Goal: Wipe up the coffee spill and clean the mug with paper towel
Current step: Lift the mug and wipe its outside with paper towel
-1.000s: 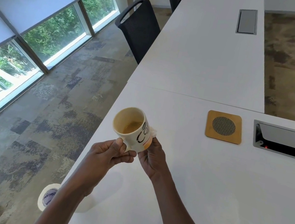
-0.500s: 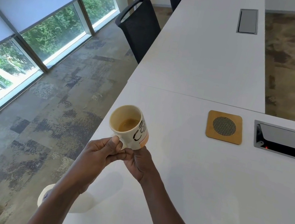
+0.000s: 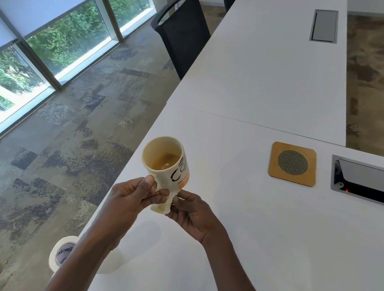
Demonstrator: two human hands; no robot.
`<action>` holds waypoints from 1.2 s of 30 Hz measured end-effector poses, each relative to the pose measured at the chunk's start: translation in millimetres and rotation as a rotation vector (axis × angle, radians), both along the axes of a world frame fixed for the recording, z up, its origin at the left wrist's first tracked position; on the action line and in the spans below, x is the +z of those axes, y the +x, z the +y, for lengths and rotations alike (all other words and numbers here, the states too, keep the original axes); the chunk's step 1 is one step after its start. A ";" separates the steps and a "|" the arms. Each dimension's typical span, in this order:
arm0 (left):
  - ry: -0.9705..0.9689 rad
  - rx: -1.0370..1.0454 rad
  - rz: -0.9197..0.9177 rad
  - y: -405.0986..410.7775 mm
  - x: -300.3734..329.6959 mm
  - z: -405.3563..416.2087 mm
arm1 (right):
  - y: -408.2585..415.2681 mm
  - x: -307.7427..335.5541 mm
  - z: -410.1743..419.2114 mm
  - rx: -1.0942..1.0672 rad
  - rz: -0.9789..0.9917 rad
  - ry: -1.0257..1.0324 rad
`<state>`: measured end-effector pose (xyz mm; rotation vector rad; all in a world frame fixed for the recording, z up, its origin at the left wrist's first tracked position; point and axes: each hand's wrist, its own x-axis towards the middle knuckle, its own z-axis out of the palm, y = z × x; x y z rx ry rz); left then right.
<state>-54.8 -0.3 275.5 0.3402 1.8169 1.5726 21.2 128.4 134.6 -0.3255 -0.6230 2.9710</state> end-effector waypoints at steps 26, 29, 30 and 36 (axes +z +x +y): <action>0.029 -0.006 -0.049 -5.7 -2.9 -4.9 | -3.2 1.2 4.1 -0.200 -0.083 -0.038; 0.025 -0.015 -0.053 -5.8 -6.6 -4.7 | -6.9 6.5 17.8 -0.302 -0.119 -0.117; 0.026 -0.015 -0.055 -5.5 -7.9 -4.1 | -10.6 9.8 20.0 -0.321 -0.129 -0.126; 0.035 -0.053 -0.026 -5.6 -13.1 -1.2 | -39.6 29.1 -0.9 -0.238 -0.197 -0.037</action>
